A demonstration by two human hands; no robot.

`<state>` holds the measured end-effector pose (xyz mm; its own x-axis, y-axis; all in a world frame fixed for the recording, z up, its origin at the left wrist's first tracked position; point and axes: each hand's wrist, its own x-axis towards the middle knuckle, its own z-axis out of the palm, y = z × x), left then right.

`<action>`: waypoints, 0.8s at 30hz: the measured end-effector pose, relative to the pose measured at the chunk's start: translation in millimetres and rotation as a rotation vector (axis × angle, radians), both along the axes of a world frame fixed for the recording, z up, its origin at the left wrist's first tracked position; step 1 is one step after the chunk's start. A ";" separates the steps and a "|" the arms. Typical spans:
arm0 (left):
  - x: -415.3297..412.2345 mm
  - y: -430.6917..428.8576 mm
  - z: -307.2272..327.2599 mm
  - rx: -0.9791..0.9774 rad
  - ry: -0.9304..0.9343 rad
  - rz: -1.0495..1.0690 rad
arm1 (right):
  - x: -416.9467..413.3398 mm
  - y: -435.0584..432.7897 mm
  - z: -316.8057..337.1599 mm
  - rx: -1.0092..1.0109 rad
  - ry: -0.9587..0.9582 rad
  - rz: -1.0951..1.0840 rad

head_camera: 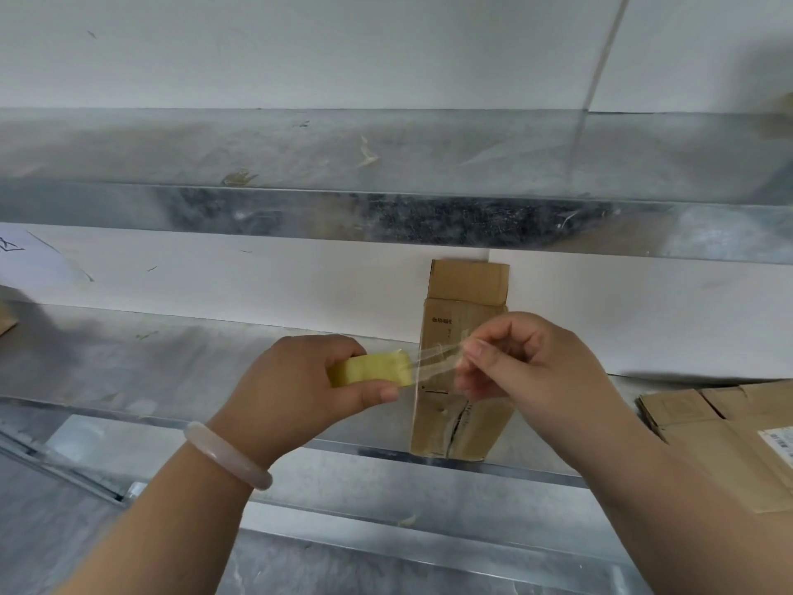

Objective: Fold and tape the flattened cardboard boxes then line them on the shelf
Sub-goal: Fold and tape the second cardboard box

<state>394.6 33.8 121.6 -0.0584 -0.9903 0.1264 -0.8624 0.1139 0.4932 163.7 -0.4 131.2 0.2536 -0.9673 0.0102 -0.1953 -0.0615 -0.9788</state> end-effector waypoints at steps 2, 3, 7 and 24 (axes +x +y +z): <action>10.2 -0.2 -6.3 -0.036 0.182 -0.073 | -4.6 -2.3 -1.8 0.038 -0.017 -0.040; 13.8 0.4 -8.7 -0.051 0.233 -0.095 | -7.0 -2.8 -3.2 0.047 0.002 -0.043; 12.9 -2.3 -16.6 -0.105 0.055 -0.056 | -14.9 0.6 -12.8 0.087 0.047 -0.089; -5.5 -52.0 -57.9 -0.131 -0.388 -0.084 | -52.3 -24.0 -73.2 0.302 0.007 -0.246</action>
